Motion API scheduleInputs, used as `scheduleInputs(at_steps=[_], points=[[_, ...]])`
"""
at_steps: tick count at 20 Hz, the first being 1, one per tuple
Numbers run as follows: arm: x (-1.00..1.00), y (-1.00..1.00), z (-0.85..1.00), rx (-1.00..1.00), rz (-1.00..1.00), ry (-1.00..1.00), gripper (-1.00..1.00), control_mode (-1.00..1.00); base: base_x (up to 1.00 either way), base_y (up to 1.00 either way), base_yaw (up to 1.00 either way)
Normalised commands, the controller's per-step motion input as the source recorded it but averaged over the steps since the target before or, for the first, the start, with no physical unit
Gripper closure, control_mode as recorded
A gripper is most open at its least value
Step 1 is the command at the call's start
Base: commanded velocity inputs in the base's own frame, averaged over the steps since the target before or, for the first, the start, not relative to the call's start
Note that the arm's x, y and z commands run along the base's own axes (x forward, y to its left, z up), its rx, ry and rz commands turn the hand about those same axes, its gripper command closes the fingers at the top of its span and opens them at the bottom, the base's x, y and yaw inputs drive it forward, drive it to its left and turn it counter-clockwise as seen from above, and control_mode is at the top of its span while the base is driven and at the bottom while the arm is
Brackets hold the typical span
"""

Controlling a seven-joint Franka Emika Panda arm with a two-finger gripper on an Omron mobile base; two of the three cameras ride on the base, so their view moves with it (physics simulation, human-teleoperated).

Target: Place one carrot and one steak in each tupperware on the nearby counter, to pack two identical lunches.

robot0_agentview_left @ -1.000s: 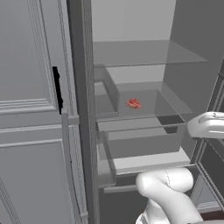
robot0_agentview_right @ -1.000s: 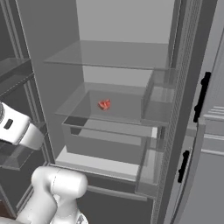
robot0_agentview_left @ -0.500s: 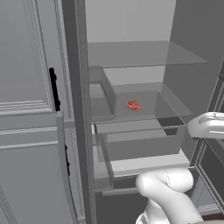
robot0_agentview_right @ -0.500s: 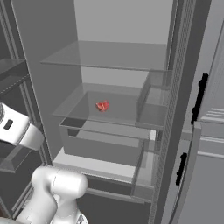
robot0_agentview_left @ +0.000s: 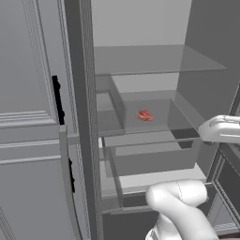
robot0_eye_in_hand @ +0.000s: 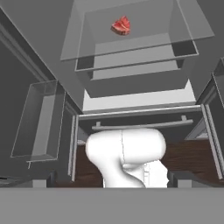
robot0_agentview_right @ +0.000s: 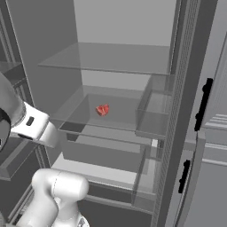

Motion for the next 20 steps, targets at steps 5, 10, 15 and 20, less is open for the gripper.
scheduleInputs(at_steps=[5,10,15,20], points=[[0.89,-0.44,-0.56,0.06,0.05,0.03,-1.0,-1.0,0.0,0.0,0.0],[1.0,-0.03,-0.78,0.0,0.07,-0.06,-1.0,-1.0,0.0,0.0,0.0],[1.0,0.01,-0.23,-0.06,0.03,-0.08,-1.0,-1.0,0.0,0.0,0.0],[0.9,0.06,0.0,-0.06,0.0,-0.01,-1.0,-1.0,0.0,0.0,0.0]])
